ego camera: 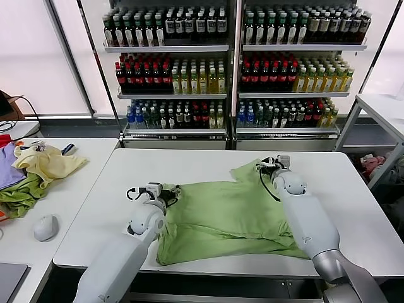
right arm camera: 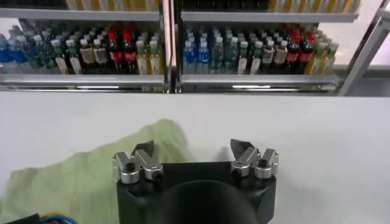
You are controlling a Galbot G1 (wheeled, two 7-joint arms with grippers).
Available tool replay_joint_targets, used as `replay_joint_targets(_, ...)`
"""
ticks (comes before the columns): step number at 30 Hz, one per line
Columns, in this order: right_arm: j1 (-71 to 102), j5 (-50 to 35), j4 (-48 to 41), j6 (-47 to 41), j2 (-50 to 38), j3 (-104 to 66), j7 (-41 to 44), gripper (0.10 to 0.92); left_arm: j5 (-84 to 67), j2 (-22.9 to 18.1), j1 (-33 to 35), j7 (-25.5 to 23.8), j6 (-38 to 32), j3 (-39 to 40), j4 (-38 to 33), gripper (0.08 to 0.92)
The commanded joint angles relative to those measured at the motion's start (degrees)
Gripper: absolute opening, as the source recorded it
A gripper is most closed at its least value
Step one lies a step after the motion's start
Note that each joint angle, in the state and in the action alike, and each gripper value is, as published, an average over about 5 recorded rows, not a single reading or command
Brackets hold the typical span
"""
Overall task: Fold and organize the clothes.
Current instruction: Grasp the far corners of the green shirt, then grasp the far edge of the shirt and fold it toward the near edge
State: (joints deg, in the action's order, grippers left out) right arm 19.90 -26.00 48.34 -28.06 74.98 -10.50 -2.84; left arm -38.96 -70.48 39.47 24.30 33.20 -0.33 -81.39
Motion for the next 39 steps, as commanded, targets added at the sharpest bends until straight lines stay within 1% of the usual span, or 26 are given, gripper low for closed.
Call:
replay_joint_targets(1,-0.84,0.51,-4.29,-0.75,0.88,0.38,2.49,0.659,-0.86,-0.24,0.68,-0.26,0.2,0.42,0.7,0.595)
replay_joint_targets(12,-0.37,-1.02,-3.55,-2.67,0.73,0.41,4.85,0.34,-2.05,-0.39,1.52,-2.0,0.01,-0.47,-0.33,0.273)
replay_joint_targets(16,0.92,-2.42,-0.05,-2.22,-0.1,0.64,5.23,0.227,-2.57,-0.36,1.92,-2.43,-1.03,-1.34,-1.19,0.166)
replay_joint_targets(19,2.55,-3.34,4.18,-0.72,-1.1,0.98,4.97,0.147,-2.85,-0.07,2.24,-2.72,-1.72,-2.03,-2.33,0.12)
replay_joint_targets(22,4.69,-4.56,9.21,1.16,-2.43,1.18,4.46,0.112,-2.63,0.41,2.75,-2.75,-1.84,-2.99,-4.65,0.112)
replay_joint_targets(29,10.68,-9.34,23.94,2.66,-5.99,-1.28,2.92,0.112,-3.0,2.14,4.42,-2.74,-2.32,-5.28,-11.94,0.112)
replay_joint_targets(39,21.97,-14.05,41.81,0.99,-12.77,-7.27,1.5,0.112,-5.84,5.42,9.35,-2.76,-3.3,-8.57,-21.06,0.112)
